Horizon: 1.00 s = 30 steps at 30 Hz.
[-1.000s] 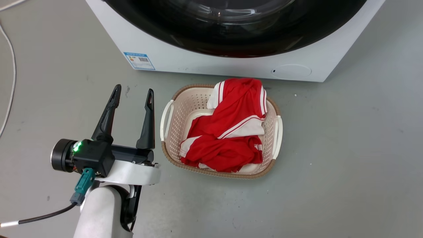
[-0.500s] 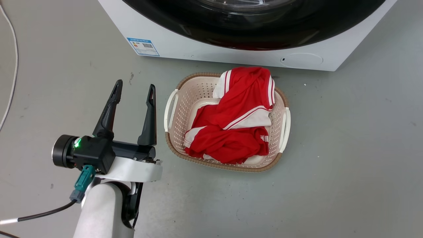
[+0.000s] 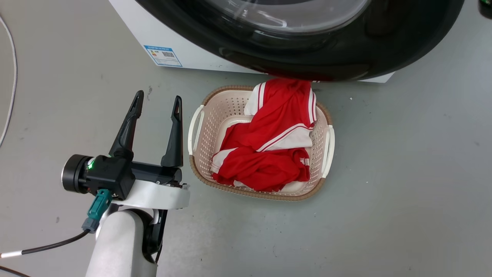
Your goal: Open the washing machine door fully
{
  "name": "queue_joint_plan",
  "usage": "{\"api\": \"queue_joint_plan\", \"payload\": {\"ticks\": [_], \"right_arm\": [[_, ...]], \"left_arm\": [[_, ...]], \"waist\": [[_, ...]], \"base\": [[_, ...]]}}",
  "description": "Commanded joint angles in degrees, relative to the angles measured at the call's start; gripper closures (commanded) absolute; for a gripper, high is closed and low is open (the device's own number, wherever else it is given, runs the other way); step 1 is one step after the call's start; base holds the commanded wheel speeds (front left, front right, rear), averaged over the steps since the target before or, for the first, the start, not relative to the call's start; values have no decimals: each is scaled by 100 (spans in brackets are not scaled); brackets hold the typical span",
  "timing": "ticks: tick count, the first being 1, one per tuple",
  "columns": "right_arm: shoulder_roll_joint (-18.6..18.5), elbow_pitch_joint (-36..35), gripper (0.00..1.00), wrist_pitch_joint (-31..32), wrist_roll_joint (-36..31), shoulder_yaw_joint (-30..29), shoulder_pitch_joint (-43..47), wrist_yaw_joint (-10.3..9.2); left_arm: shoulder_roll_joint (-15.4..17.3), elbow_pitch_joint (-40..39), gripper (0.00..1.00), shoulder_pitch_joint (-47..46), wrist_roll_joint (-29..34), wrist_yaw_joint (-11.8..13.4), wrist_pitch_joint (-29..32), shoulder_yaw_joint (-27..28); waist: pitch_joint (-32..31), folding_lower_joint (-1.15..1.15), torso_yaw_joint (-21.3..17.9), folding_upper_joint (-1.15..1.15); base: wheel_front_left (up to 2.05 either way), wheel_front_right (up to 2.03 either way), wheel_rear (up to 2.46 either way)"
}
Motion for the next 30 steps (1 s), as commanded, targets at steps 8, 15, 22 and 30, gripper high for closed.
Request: {"api": "queue_joint_plan", "payload": {"ticks": [8,15,22,30], "right_arm": [[42,-457,100,809,222,-66,666,0],[182,-1161,100,1164,436,-113,1677,0],[326,-2000,100,1311,654,-84,2864,0],[463,-2751,100,1271,889,17,3811,0]], "left_arm": [[-8,115,0,132,58,34,-13,16],[-10,272,0,468,112,65,-12,8],[-11,396,0,887,168,85,-13,-10],[-12,455,0,1223,201,95,-13,-88]], "waist": [[-358,0,-122,0],[-945,0,-248,0],[-1501,0,-348,0],[-1891,0,-352,0]], "base": [[0,0,0],[0,0,0],[0,0,0],[0,0,0]]}}
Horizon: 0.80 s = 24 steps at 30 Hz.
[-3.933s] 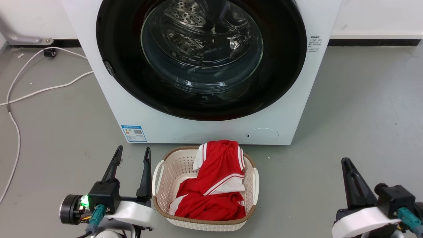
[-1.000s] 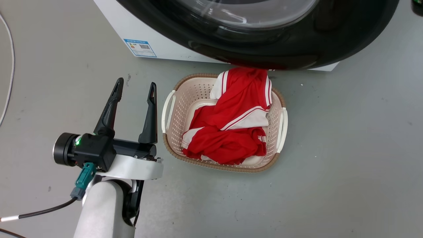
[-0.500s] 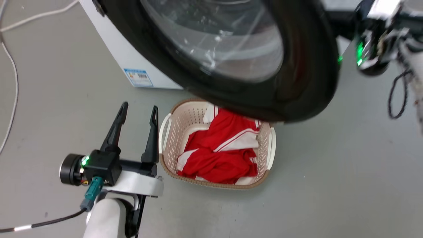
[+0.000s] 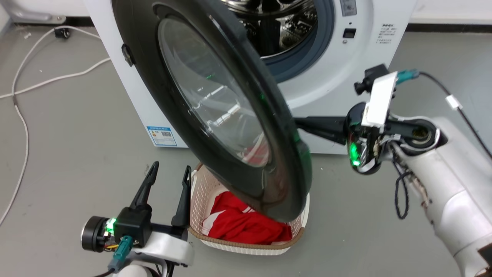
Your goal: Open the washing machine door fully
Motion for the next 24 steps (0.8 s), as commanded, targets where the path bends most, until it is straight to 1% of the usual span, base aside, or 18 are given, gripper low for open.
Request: {"api": "queue_joint_plan", "payload": {"ticks": [1,7,12,16,19,24], "right_arm": [[52,-64,100,-16,51,25,137,0],[174,-484,100,-149,192,227,673,0],[246,-734,100,-301,310,402,912,0],[234,-901,100,-489,393,500,1035,0],[175,-1061,100,-843,425,424,1120,0],[-85,-1589,100,-2082,216,-104,1463,0]], "left_arm": [[-5,5,0,69,8,18,-14,-1],[-5,64,0,278,11,0,-14,-112],[-7,58,0,337,-21,40,-14,-145],[-8,59,0,326,-40,67,-13,-157],[-8,59,0,326,-51,94,-14,-148],[-8,53,0,312,-88,127,-14,-112]], "waist": [[-95,1,5,0],[-344,1,79,0],[-412,1,124,0],[-420,1,135,0],[-433,1,127,0],[-464,1,108,0]], "base": [[0,0,0],[0,0,0],[0,0,0],[0,0,0],[0,0,0],[0,0,0]]}}
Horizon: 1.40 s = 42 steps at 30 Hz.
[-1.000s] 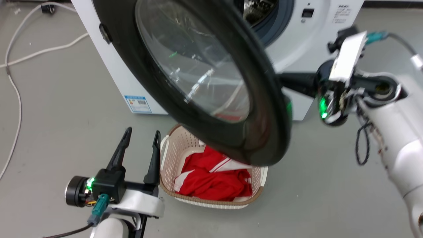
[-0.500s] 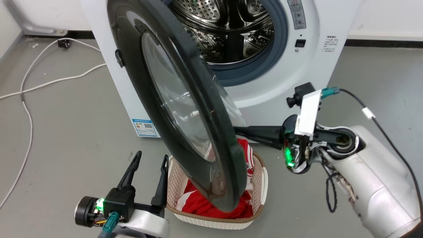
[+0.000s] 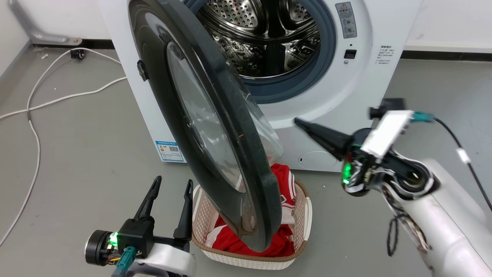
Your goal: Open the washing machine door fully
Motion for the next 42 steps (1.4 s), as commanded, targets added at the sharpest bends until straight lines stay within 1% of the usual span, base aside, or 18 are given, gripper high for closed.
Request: {"api": "queue_joint_plan", "payload": {"ticks": [1,5,10,12,16,17,18,19,21,25,28,30,32,34,35,38,40,42], "right_arm": [[-54,-129,100,-188,-3,-124,240,0],[-305,-663,100,-966,-80,-676,814,0],[-555,-1363,100,-1636,-72,-1322,1713,0],[-667,-1614,100,-1871,-170,-1513,2097,0],[-751,-2044,100,-2350,-367,-1782,2821,0],[-755,-2118,90,-2491,-445,-1816,2970,0],[-739,-2182,27,-2641,-526,-1847,3107,0],[-734,-2245,0,-2788,-648,-1849,3227,0],[-683,-2328,0,-3109,-829,-1861,3439,0],[-746,-2201,0,-3881,-1685,-1657,3691,0],[-710,-1916,0,-4235,-2546,-1574,3702,0],[-598,-1680,0,-4335,-3221,-1690,3636,0],[-407,-1522,0,-4365,-3960,-1946,3569,0],[-180,-1516,0,-4374,-4905,-2396,3516,0],[-1,-1584,0,-4374,-5391,-2612,3529,0],[425,-1979,0,-4369,-6953,-3167,3642,-1],[692,-2371,0,-4366,-7983,-3368,3744,-1],[903,-2819,0,-4229,-8792,-3481,3878,-1]], "left_arm": [[-5,-6,0,16,-5,36,-14,21],[6,-8,0,38,-32,65,-14,78],[21,10,0,92,-44,107,-14,154],[31,15,0,106,-53,126,-13,182],[47,-24,0,122,-60,143,-14,222],[50,-29,0,126,-61,151,-14,234],[54,-31,0,127,-64,153,-14,248],[55,-27,0,129,-66,153,-13,258],[58,-16,0,127,-72,164,-14,277],[64,2,0,131,-79,177,-14,306],[69,5,0,121,-84,189,-14,328],[68,1,0,131,-85,197,-14,346],[69,-5,0,144,-88,204,-13,357],[72,-10,0,157,-88,198,-13,368],[73,-14,0,159,-86,195,-14,366],[85,-17,0,154,-79,192,-14,375],[93,-14,0,140,-79,191,-13,379],[97,-13,0,134,-77,197,-14,387]], "waist": [[-19,1,-11,0],[-50,1,-66,0],[-107,1,-147,0],[-125,1,-180,0],[-148,1,-232,0],[-148,1,-246,0],[-152,1,-258,0],[-158,1,-266,0],[-168,1,-273,0],[-188,1,-277,0],[-193,1,-281,0],[-196,1,-292,0],[-198,1,-306,0],[-199,1,-322,0],[-197,1,-326,0],[-190,1,-330,0],[-187,1,-328,0],[-185,1,-325,0]], "base": [[0,0,0],[0,0,0],[0,0,0],[0,0,0],[0,0,0],[0,0,0],[0,0,0],[0,0,0],[0,0,0],[0,0,0],[0,0,0],[0,0,0],[0,0,0],[0,0,0],[0,0,0],[0,0,0],[0,0,0],[0,0,0]]}}
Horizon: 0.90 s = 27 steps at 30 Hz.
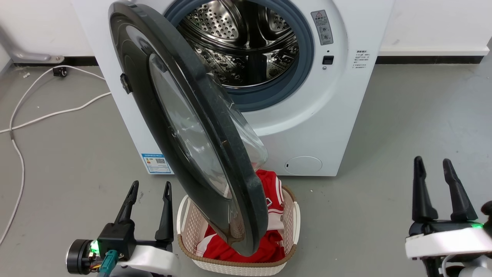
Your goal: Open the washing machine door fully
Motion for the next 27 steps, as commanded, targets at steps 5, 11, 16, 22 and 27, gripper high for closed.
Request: {"api": "queue_joint_plan", "payload": {"ticks": [5,11,16,22,27], "right_arm": [[239,-986,0,516,-1432,81,536,-3],[272,-1210,0,704,-1672,261,1068,-3],[274,-979,0,553,-1597,236,1199,-3],[275,-822,0,475,-1593,217,1078,-3],[275,-773,0,454,-1628,206,1008,-3]], "left_arm": [[36,-10,0,1,10,3,-14,0],[60,-20,0,7,18,7,-14,18],[60,-20,0,36,16,19,-14,20],[69,-10,0,45,30,2,-13,7],[75,-7,0,50,36,1,-14,-1]], "waist": [[16,0,27,0],[34,0,26,0],[41,0,7,0],[43,0,-6,0],[48,0,-8,0]], "base": [[0,0,0],[0,0,0],[0,0,0],[0,0,0],[0,0,0]]}}
